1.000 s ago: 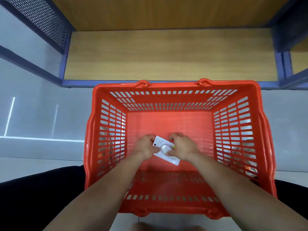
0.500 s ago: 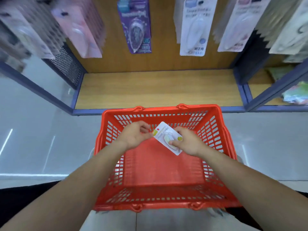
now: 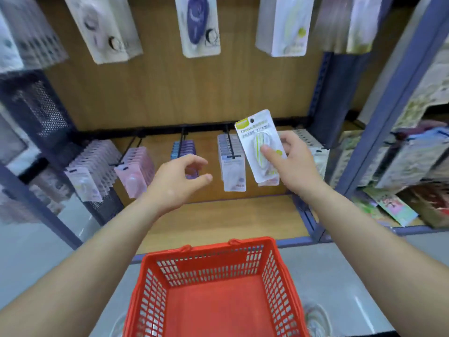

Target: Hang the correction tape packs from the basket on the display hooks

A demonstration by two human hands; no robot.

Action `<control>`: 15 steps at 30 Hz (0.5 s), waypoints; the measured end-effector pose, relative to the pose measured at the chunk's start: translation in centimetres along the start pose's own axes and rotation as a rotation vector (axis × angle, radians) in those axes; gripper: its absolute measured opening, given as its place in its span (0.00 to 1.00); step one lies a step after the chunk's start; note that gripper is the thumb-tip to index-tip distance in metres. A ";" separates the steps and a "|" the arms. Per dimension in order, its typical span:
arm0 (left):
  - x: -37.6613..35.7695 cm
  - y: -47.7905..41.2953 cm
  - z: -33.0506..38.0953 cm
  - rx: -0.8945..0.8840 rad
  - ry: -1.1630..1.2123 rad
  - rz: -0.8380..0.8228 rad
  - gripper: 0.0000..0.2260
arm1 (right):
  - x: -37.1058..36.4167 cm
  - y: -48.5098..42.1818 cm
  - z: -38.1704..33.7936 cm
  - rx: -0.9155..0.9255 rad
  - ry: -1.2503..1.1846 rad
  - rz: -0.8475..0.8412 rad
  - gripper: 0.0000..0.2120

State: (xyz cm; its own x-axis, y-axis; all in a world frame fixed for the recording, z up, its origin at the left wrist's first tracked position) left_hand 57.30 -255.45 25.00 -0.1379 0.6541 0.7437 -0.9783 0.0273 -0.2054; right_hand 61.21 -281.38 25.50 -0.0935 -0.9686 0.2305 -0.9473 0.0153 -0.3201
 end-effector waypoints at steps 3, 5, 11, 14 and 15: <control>3.4 -2.6 4.8 -0.077 -0.022 0.084 0.13 | 2.3 -3.0 -5.0 0.090 -0.023 0.082 0.07; 5.3 -4.1 7.5 -0.115 -0.017 0.123 0.14 | 3.6 -5.0 -7.6 0.135 -0.056 0.135 0.07; 8.4 -7.9 12.4 -0.200 -0.081 0.146 0.18 | 6.1 -11.0 -12.6 0.186 -0.090 0.265 0.08; 9.2 -9.1 13.7 -0.233 -0.114 0.163 0.20 | 7.0 -13.5 -13.8 0.173 -0.140 0.306 0.07; 9.4 -9.4 13.9 -0.242 -0.132 0.169 0.20 | 7.2 -14.2 -14.0 0.165 -0.147 0.311 0.08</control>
State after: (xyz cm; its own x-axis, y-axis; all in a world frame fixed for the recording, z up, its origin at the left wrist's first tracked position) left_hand 63.06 -260.06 42.77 -0.3299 0.5619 0.7586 -0.8766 0.1158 -0.4670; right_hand 69.72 -285.09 44.60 -0.3120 -0.9496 -0.0314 -0.8176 0.2852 -0.5001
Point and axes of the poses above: each hand's wrist, its own y-axis away from the middle knuckle, its own x-axis out of the back of the hand, z = x × y, the point moved 4 cm from there along -y, towards the middle knuckle, and after that the axes turned 3 degrees about -y, right-handed, at the moved point
